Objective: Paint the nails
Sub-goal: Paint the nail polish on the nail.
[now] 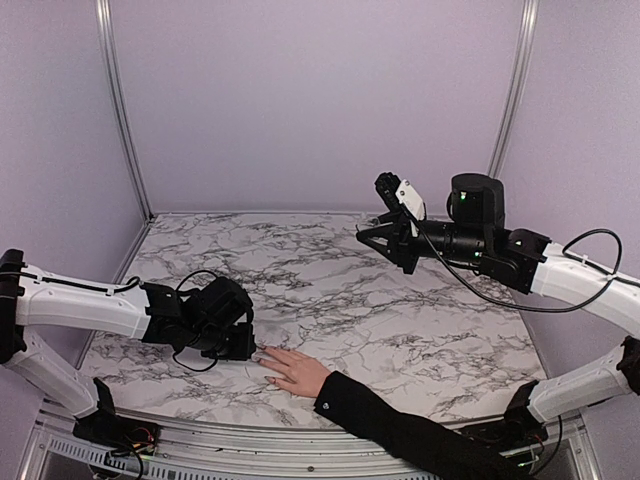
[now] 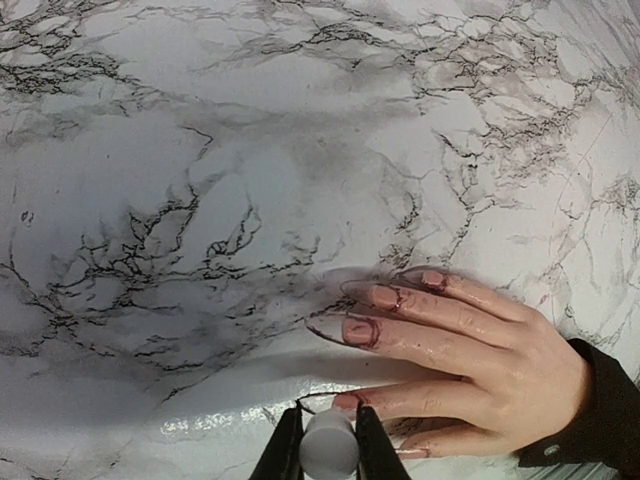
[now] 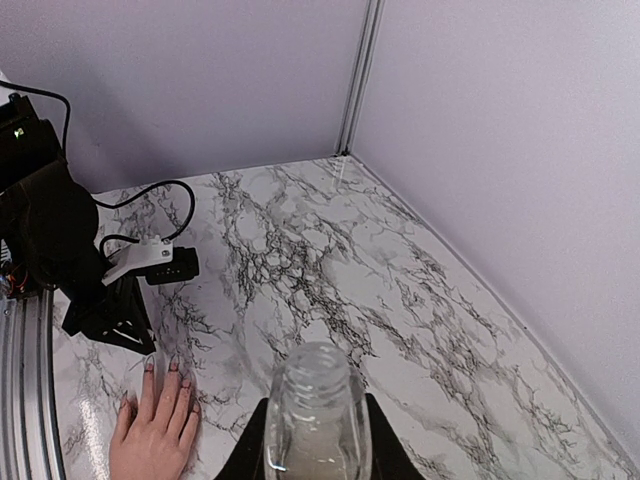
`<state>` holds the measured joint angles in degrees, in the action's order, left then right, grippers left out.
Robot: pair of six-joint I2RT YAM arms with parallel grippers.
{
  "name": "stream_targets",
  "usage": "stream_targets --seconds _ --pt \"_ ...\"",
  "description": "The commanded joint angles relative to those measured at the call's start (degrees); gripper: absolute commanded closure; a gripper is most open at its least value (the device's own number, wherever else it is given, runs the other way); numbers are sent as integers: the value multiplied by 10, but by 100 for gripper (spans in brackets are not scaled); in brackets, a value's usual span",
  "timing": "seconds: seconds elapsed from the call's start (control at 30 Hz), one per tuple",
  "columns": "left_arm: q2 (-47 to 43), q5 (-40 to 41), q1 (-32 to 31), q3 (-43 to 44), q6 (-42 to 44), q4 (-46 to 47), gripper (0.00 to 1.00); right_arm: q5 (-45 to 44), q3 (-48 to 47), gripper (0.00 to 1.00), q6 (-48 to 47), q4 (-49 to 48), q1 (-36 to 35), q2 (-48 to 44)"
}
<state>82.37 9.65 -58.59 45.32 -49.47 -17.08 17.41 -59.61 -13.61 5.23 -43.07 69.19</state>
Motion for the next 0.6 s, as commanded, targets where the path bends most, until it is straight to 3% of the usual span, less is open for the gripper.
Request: stream_targets --seconds 0.0,0.57 --pt "0 13 3 6 3 -16 100 -4 -5 100 -2 0 3 -8" --pt "1 41 9 4 -10 -20 100 -5 -4 100 -3 0 3 -10"
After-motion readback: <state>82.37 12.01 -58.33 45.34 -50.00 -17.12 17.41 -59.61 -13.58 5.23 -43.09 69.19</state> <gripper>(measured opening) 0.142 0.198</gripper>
